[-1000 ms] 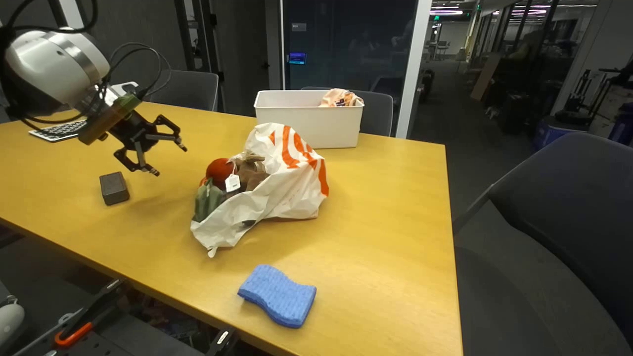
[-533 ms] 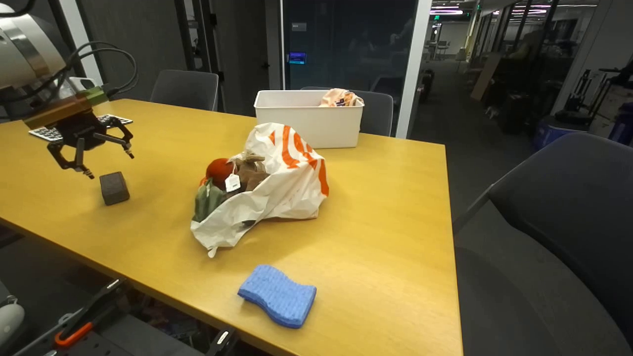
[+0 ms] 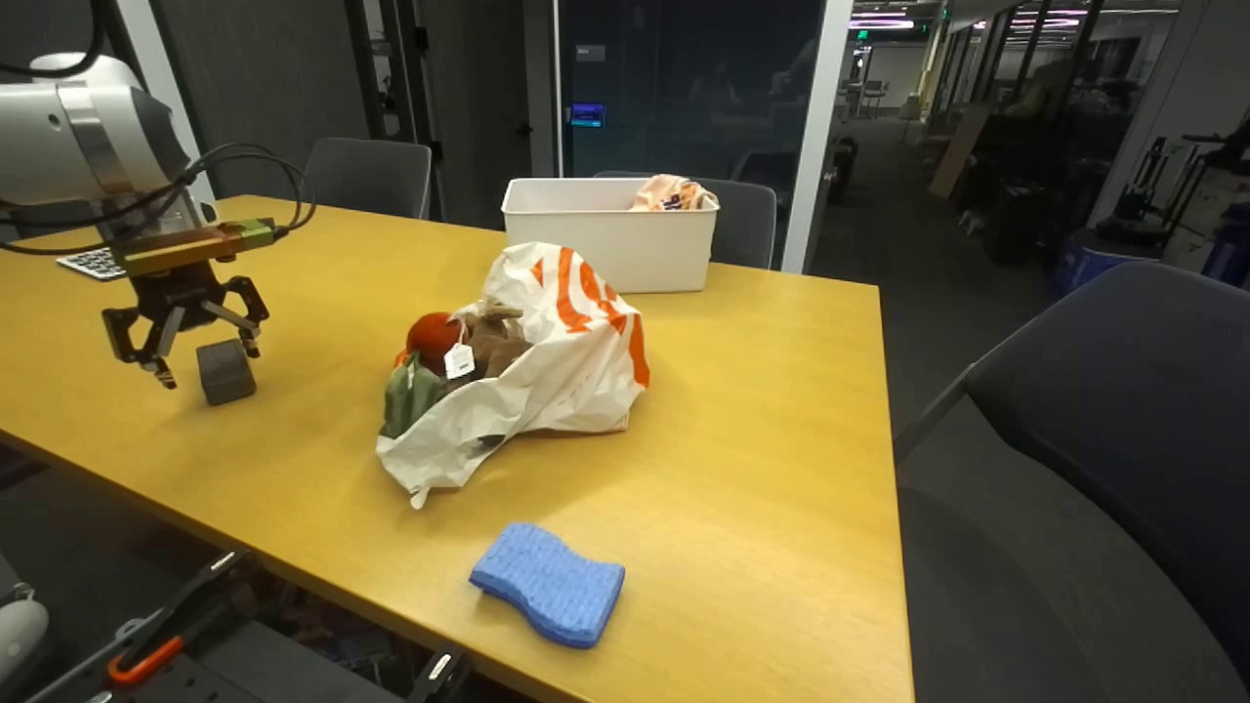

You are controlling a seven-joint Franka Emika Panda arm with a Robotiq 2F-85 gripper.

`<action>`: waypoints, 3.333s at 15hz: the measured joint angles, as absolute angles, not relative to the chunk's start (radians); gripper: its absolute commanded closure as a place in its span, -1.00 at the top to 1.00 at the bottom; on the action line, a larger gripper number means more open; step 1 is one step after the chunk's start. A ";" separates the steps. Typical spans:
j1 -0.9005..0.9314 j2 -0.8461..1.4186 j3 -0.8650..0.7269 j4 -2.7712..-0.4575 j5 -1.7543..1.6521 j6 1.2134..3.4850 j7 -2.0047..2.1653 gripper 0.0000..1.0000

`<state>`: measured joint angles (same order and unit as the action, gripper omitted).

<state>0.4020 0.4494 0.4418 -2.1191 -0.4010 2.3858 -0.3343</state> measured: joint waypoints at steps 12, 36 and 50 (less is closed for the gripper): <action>0.385 0.493 0.420 -2.101 -0.370 2.415 -0.443 -0.20; 0.291 -0.013 0.249 -2.432 -0.823 2.034 0.575 -0.20; 0.306 0.238 0.251 -2.297 -0.863 1.836 0.833 0.84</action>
